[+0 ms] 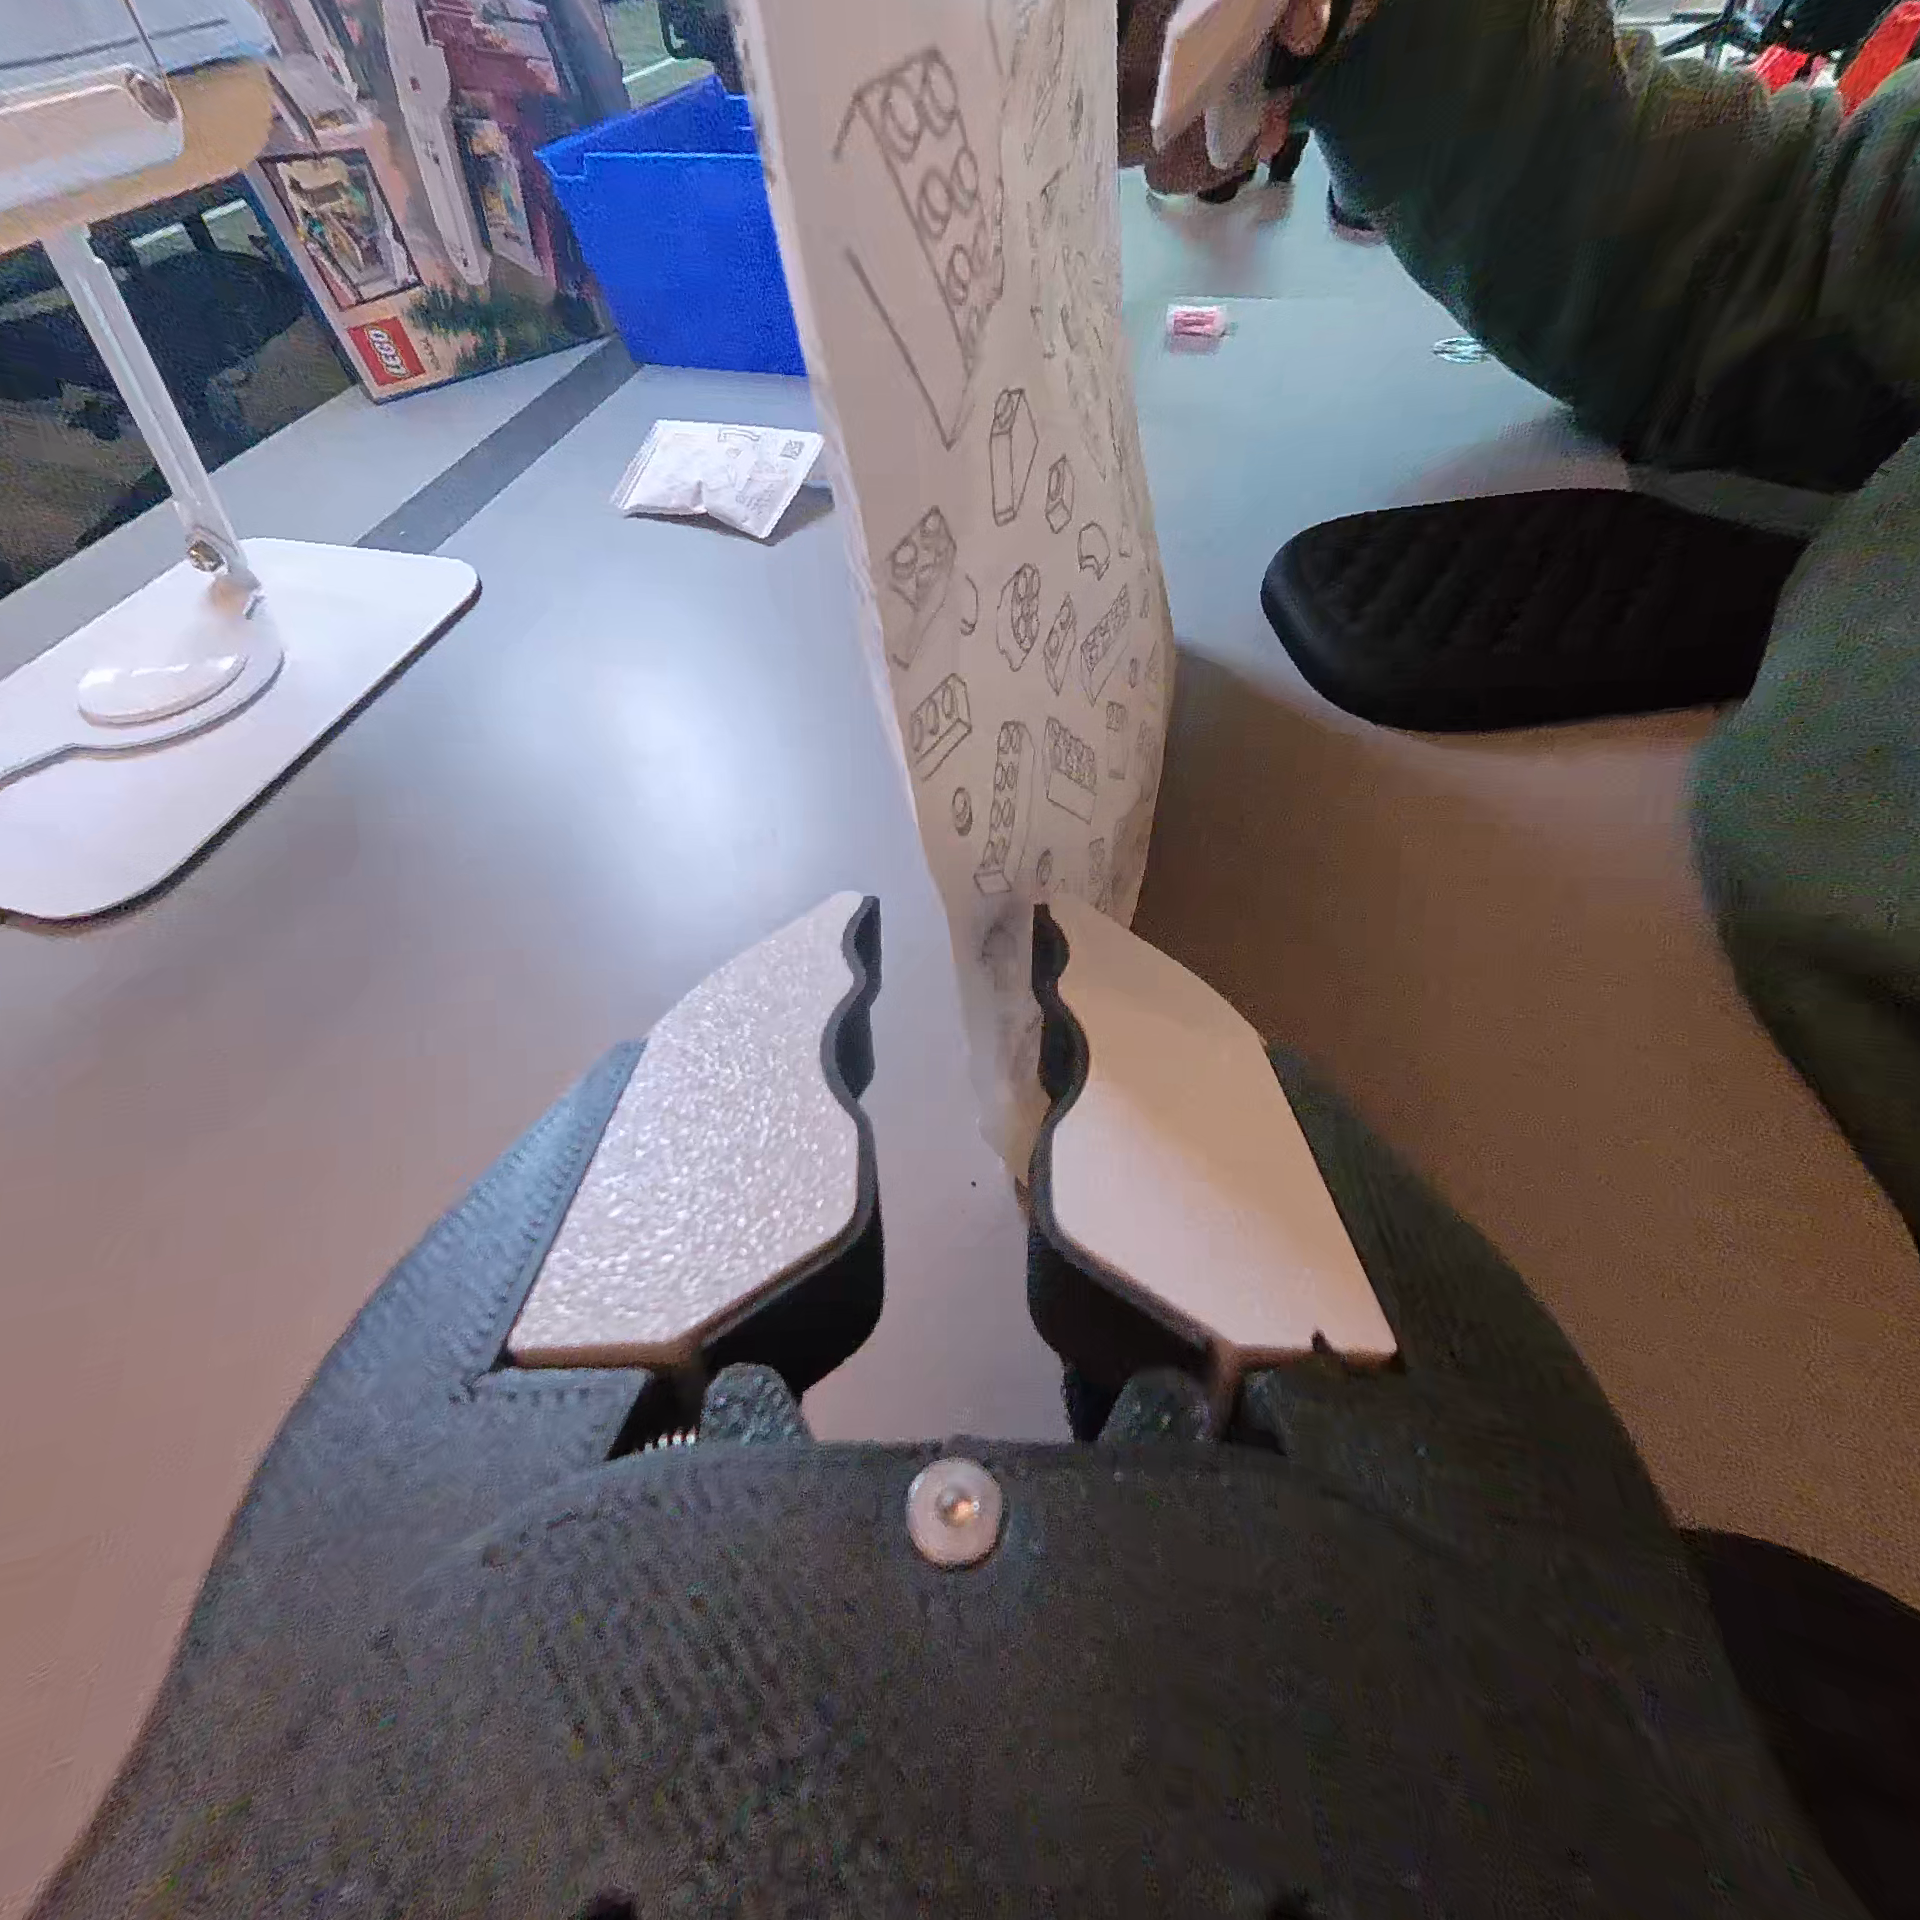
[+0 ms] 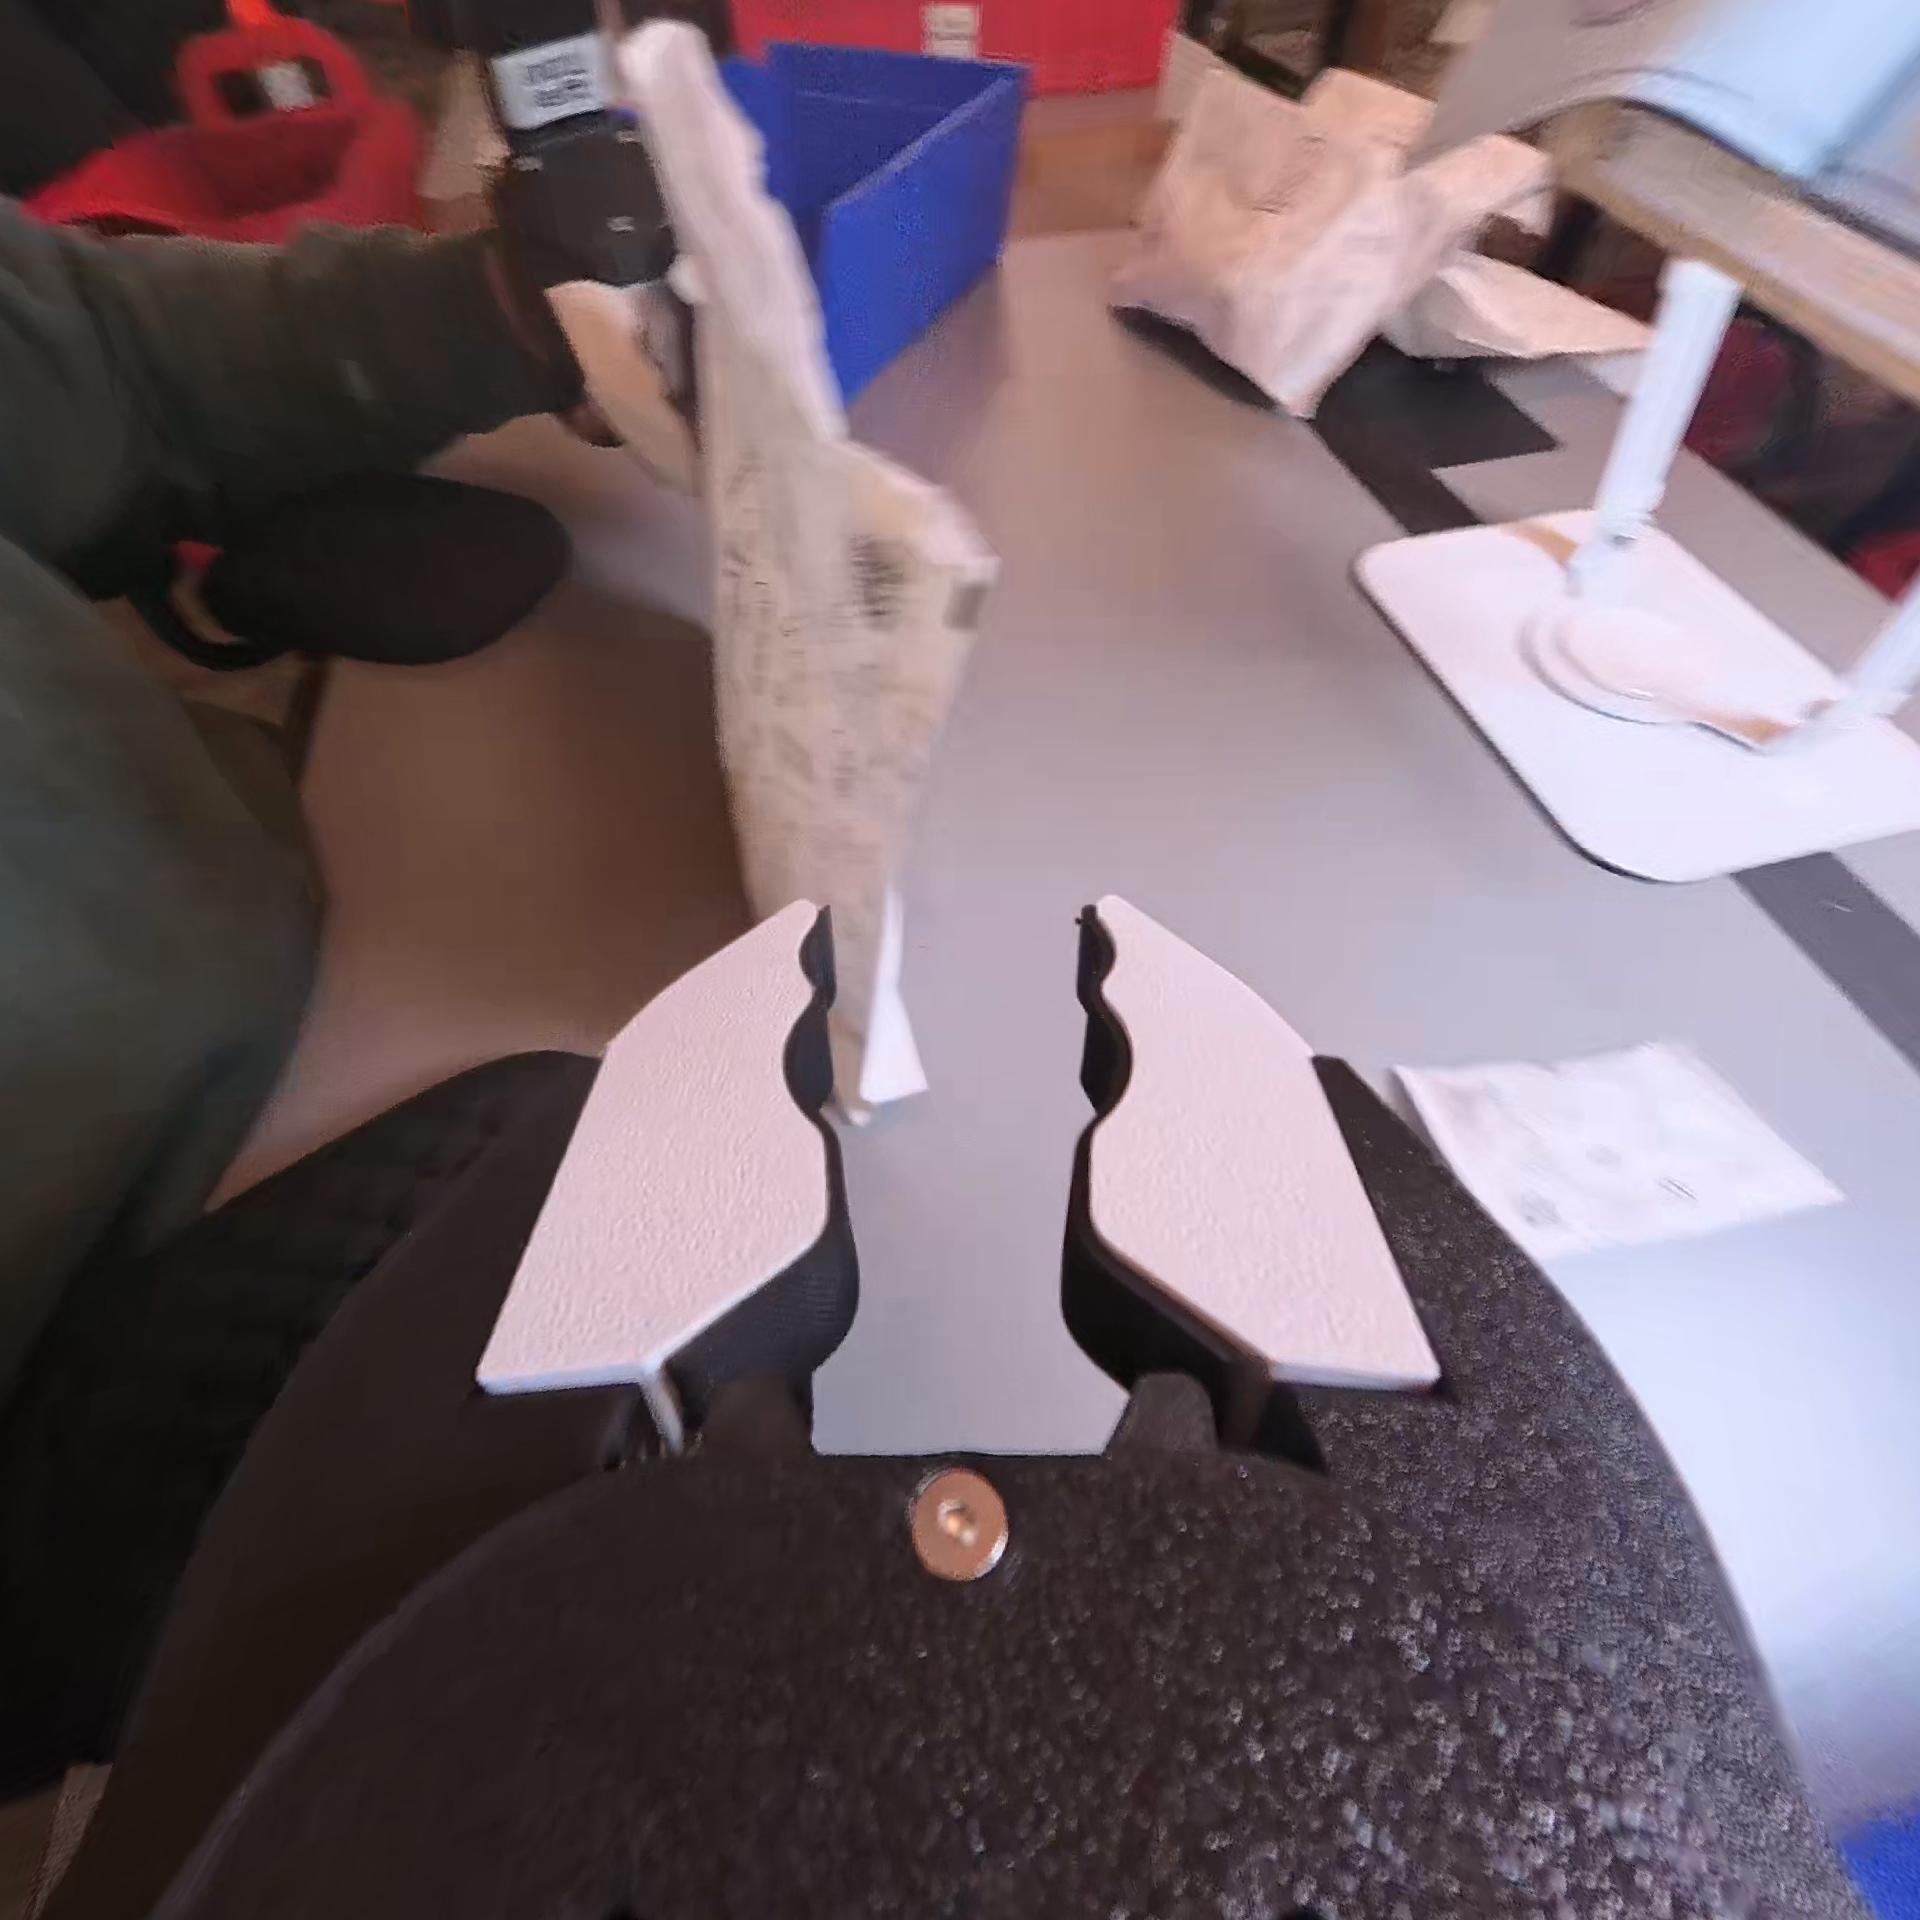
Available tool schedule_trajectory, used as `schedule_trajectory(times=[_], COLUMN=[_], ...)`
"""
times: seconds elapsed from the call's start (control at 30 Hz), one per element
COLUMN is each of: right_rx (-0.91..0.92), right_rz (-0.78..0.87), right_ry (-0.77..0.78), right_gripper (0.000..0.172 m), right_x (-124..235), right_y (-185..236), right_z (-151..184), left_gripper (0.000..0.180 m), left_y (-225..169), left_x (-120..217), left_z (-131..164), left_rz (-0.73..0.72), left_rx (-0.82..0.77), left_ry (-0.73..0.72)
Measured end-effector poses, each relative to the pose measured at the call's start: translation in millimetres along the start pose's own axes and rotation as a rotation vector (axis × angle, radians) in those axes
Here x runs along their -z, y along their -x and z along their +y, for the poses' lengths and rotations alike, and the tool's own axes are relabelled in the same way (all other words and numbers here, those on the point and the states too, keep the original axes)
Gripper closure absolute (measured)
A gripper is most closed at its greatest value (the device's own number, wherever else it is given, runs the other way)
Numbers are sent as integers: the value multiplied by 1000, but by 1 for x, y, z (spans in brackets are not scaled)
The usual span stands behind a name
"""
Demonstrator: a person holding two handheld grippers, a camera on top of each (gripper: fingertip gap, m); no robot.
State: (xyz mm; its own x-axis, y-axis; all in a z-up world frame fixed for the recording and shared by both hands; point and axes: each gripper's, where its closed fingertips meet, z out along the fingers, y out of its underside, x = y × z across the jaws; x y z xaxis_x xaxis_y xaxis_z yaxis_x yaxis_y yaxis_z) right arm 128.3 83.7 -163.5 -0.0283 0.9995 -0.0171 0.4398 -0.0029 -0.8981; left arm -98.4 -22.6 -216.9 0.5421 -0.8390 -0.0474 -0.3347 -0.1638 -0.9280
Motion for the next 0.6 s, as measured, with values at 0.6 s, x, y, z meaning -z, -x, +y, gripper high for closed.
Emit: schedule_trajectory(times=[0.6], right_rx=[-778], right_rz=[269], right_ry=[395], right_gripper=[169], right_x=[-63], right_y=[-176], right_z=[111], left_gripper=[176], left_y=[-16], left_x=[2], left_z=[13], left_rz=[70], left_rx=[-78], left_ry=[-22])
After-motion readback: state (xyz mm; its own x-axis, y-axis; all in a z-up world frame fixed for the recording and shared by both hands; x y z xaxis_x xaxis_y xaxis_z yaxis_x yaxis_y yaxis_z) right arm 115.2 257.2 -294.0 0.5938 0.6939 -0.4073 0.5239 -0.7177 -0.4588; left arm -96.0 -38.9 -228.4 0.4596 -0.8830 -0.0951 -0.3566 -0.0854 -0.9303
